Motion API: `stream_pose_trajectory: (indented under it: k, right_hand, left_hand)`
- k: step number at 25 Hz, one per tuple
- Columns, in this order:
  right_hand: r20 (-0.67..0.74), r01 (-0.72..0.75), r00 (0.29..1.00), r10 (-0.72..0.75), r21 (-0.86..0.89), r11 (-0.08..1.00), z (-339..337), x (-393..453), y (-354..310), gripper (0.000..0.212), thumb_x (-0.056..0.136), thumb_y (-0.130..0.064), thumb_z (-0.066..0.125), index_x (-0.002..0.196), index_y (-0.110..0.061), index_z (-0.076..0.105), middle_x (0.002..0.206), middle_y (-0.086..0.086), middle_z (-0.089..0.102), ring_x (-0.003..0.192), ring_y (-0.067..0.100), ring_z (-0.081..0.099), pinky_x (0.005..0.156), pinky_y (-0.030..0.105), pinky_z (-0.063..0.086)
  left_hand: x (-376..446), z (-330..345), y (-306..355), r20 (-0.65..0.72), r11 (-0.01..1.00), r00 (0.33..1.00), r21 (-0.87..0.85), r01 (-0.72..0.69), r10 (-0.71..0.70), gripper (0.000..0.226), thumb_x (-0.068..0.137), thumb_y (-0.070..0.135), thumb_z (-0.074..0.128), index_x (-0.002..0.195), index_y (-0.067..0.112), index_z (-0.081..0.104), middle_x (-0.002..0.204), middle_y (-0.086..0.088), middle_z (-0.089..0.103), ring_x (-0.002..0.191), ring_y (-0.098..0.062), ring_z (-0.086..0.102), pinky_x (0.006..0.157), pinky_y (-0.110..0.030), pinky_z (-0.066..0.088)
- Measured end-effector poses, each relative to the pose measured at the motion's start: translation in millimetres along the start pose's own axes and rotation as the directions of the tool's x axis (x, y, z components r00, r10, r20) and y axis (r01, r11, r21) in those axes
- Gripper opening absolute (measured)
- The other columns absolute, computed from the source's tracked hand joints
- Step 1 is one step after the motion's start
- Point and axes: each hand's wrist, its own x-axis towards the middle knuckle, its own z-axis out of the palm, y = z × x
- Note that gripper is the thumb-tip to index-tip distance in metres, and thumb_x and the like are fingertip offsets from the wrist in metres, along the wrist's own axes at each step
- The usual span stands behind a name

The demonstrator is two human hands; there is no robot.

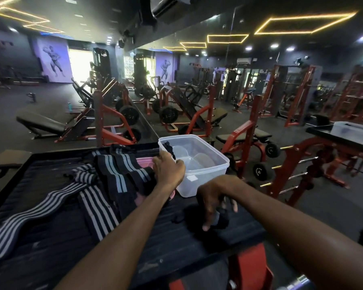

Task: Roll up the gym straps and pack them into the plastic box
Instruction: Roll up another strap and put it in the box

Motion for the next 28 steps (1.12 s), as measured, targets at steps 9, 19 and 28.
stream_pose_trajectory:
  k: [9, 19, 28]
  right_hand:
    - [-0.332, 0.225, 0.921, -0.203, 0.029, 0.974, -1.3, -7.5, 12.5, 0.045, 0.072, -0.033, 0.083, 0.11, -0.014, 0.069, 0.107, 0.007, 0.074, 0.091, 0.022, 0.069, 0.076, 0.036, 0.062]
    - [-0.682, 0.626, 0.714, -0.161, 0.518, 0.583, -73.6, -28.0, 35.3, 0.028, 0.085, -0.014, 0.072, 0.112, -0.011, 0.065, 0.094, 0.009, 0.067, 0.078, 0.016, 0.059, 0.063, 0.027, 0.044]
    - [-0.656, 0.661, 0.747, -0.106, 0.718, 0.217, -87.2, 18.6, 48.6, 0.035, 0.084, 0.012, 0.058, 0.118, 0.004, 0.063, 0.108, 0.017, 0.068, 0.104, 0.03, 0.065, 0.091, 0.042, 0.056]
  left_hand:
    - [-4.3, -17.8, -5.8, 0.066, 0.991, 0.989, -0.022, -0.131, 0.132, 0.01, 0.088, 0.015, 0.056, 0.097, 0.015, 0.059, 0.101, -0.005, 0.066, 0.094, -0.021, 0.063, 0.083, -0.035, 0.052]
    - [-4.4, -42.2, 28.2, 0.577, 0.709, 0.813, -0.604, 0.363, 0.076, 0.053, 0.101, 0.051, 0.038, 0.112, 0.006, 0.065, 0.091, -0.016, 0.072, 0.086, -0.032, 0.069, 0.081, -0.046, 0.052]
    - [31.3, -18.2, 12.8, 0.358, 0.84, 0.928, -0.53, 0.114, 0.1, 0.012, 0.092, 0.012, 0.066, 0.095, 0.003, 0.074, 0.079, -0.008, 0.069, 0.069, -0.018, 0.056, 0.062, -0.024, 0.049]
